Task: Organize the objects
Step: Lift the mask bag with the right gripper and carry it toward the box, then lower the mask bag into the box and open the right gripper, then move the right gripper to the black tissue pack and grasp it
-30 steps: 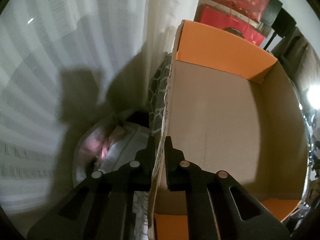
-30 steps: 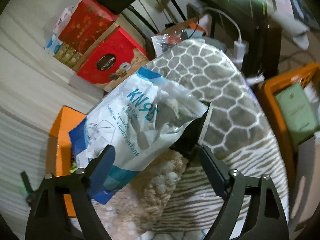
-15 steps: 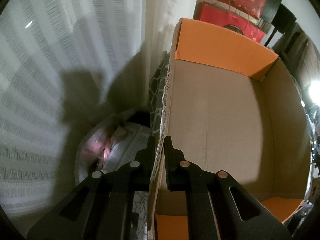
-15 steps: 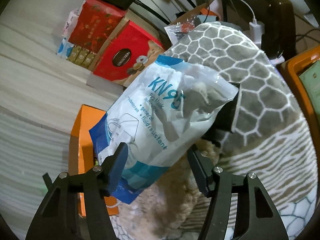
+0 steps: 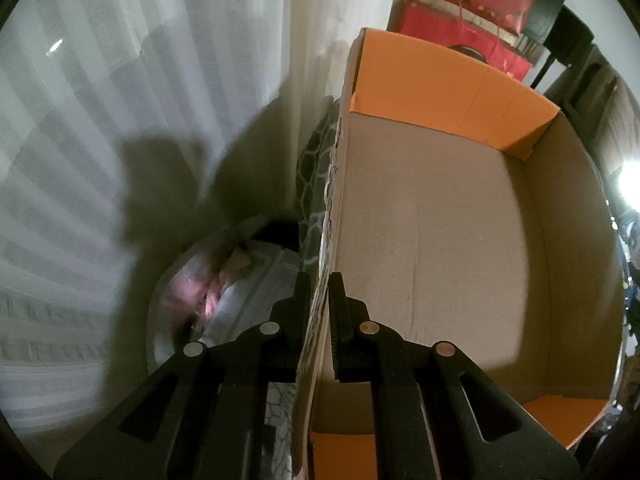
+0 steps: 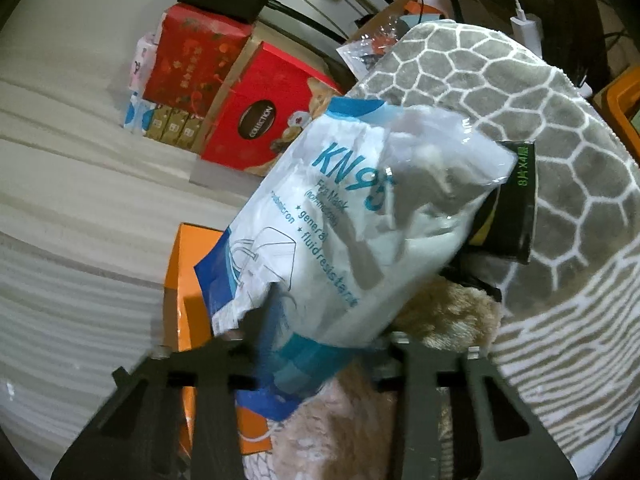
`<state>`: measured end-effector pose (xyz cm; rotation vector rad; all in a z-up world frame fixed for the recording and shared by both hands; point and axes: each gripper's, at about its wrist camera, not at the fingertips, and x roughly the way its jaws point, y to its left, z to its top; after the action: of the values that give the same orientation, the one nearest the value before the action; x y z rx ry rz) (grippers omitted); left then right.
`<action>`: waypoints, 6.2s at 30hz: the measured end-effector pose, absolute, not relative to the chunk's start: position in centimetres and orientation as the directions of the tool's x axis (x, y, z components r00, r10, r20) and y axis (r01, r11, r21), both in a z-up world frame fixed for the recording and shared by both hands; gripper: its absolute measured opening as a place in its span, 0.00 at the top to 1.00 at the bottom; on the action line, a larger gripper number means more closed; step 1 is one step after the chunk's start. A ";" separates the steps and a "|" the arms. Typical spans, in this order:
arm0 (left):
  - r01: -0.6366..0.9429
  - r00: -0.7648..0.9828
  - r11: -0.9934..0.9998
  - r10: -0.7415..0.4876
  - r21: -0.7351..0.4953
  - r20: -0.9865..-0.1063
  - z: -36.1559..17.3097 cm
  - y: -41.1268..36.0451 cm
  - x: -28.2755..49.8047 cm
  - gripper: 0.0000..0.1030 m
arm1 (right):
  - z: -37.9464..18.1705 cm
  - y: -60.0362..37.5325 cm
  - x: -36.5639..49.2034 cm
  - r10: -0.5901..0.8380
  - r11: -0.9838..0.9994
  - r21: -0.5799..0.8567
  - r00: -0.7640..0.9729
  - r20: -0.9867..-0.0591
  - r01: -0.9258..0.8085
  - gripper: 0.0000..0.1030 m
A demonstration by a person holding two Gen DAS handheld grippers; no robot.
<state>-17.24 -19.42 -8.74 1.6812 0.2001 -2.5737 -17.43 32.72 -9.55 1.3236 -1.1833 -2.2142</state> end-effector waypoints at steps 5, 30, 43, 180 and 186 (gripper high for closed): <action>0.119 -0.399 -0.989 0.028 -0.083 -0.917 -8.8 -19.5 -17.3 0.92 | -7.7 32.5 -16.7 -0.610 -0.622 0.779 -0.579 -0.541 -0.072 0.92; 0.114 -0.386 -0.989 0.041 -0.092 -0.922 -8.8 -19.4 -17.4 0.94 | 5.2 22.8 -17.9 -0.675 -0.707 0.668 -0.505 -0.538 0.234 0.97; 0.119 -0.383 -0.989 0.041 -0.093 -0.923 -8.8 -19.4 -17.5 0.94 | 9.9 13.6 -17.7 -0.688 -0.725 0.558 -0.454 -0.566 0.403 0.98; 0.125 -0.372 -0.990 0.021 -0.072 -0.928 -9.0 -19.4 -17.6 0.92 | -9.0 32.6 -22.4 -0.062 -0.928 0.205 -0.415 -0.908 -0.310 0.14; 0.126 -0.372 -0.989 0.022 -0.074 -0.928 -9.0 -19.4 -17.7 0.92 | -9.7 32.8 -22.7 -0.034 -0.922 0.188 -0.414 -0.910 -0.338 0.23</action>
<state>-17.66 -19.38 -8.98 1.7239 0.2045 -2.5425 -22.75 32.82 -9.70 1.7825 -0.5830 -2.7481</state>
